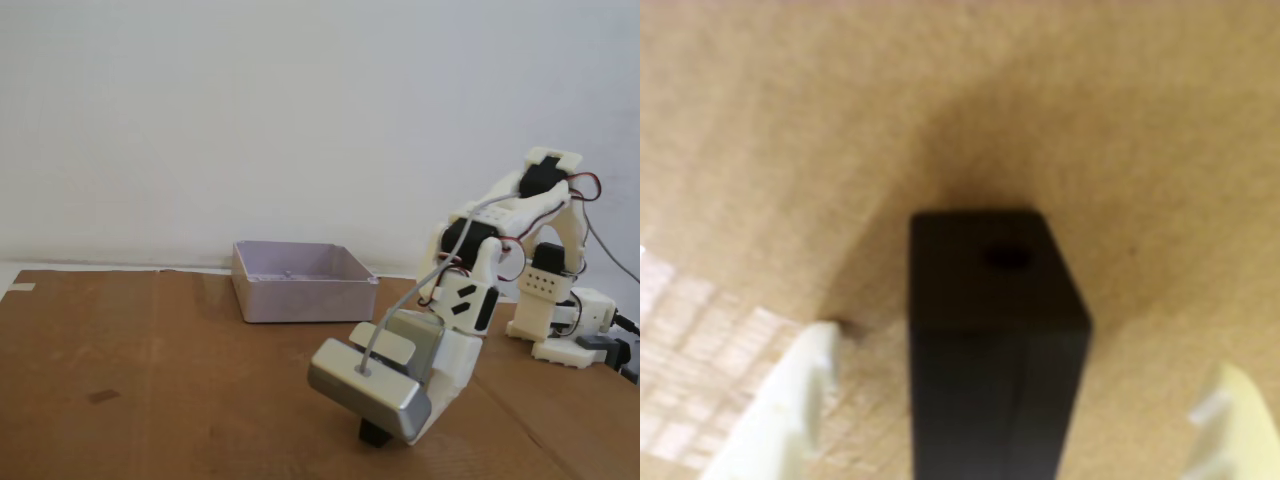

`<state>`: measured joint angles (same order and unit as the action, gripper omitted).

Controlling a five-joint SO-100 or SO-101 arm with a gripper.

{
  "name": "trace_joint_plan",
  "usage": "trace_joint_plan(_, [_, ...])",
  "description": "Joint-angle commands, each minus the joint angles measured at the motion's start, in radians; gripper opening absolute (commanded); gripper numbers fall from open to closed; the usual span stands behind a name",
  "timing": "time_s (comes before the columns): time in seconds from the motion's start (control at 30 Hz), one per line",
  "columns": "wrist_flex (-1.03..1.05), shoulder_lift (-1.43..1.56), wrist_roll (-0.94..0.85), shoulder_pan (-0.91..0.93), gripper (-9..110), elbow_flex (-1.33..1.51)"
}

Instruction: Grasp a block and put it in the box.

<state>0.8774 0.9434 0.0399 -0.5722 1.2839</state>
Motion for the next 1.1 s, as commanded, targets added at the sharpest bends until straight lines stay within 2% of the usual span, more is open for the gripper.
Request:
trace_joint_plan(0.0, [-0.032, 0.015, -0.008, 0.021, 43, -0.103])
trace_joint_plan(1.07, [-0.018, 0.008, -0.003, 0.038, 42, -0.089])
